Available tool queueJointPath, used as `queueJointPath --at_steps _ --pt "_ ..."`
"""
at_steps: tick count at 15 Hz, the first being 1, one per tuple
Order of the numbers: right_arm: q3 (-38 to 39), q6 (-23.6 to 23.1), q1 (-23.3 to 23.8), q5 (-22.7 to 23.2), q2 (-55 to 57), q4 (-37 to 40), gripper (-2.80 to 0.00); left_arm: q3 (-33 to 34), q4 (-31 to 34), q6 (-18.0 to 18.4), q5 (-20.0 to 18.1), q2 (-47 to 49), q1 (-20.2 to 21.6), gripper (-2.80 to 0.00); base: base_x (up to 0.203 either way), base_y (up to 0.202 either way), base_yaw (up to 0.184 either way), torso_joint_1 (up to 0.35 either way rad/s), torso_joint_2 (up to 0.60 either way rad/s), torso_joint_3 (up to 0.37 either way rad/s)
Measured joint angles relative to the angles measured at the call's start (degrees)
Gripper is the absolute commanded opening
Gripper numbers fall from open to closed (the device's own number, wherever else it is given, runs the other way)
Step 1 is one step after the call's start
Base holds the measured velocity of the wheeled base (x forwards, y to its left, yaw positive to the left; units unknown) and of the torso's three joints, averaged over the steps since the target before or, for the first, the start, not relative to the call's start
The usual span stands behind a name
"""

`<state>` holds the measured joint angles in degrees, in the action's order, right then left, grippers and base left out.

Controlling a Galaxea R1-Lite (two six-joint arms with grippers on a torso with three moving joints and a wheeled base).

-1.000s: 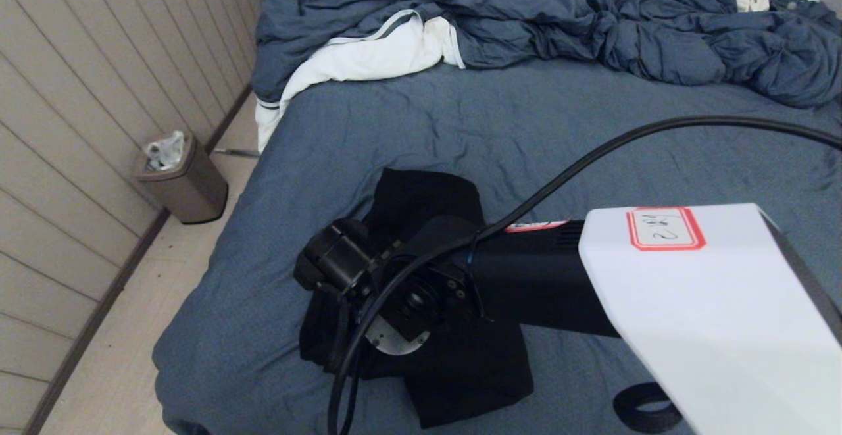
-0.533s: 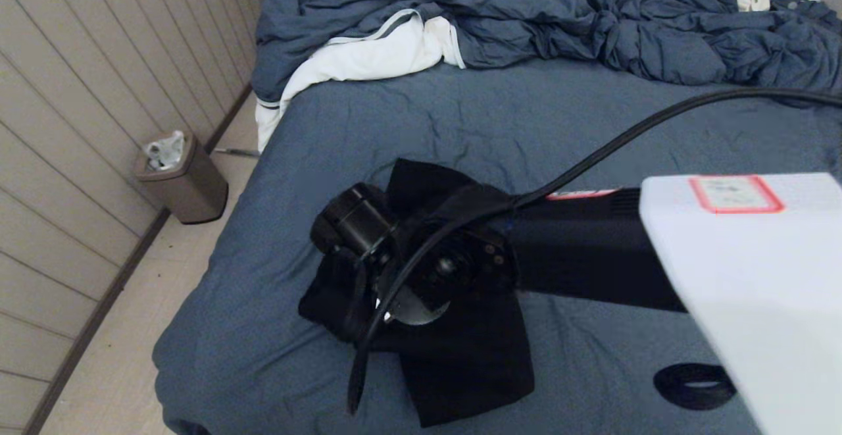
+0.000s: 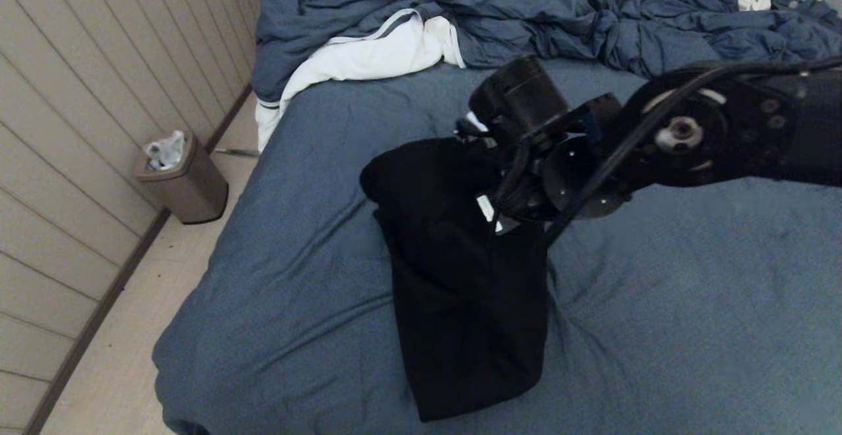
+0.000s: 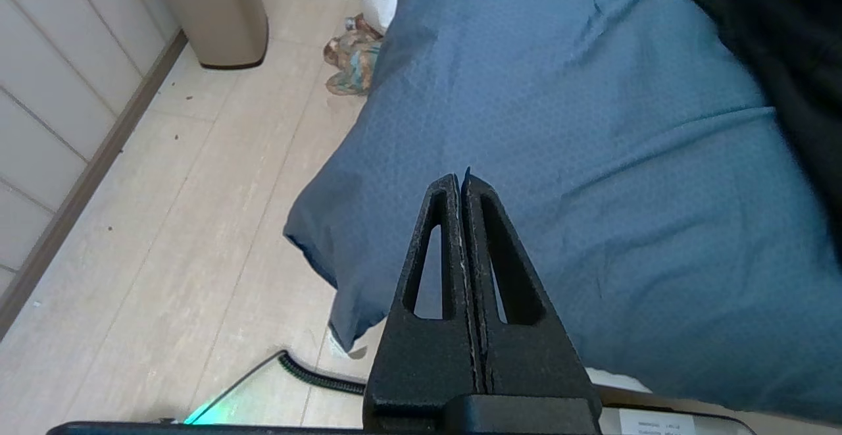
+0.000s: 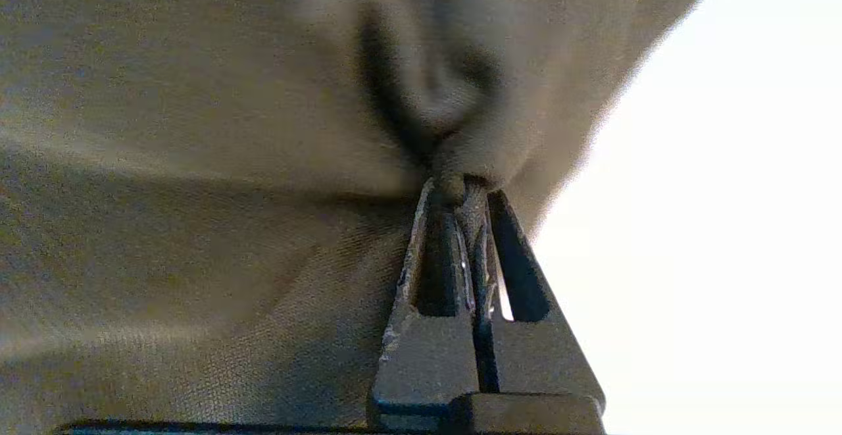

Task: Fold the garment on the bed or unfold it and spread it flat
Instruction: Unfold the black sweatshirt

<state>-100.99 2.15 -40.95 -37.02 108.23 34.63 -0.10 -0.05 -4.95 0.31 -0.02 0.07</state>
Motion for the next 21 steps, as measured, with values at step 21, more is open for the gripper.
queueJointPath --at_steps 21 --pt "59.01 15.50 35.82 25.98 -23.23 -42.29 -2.80 0.00 -0.02 -0.06 0.00 0.00 0.00 -2.80 0.000 0.000 0.000 0.000 0.00 0.000"
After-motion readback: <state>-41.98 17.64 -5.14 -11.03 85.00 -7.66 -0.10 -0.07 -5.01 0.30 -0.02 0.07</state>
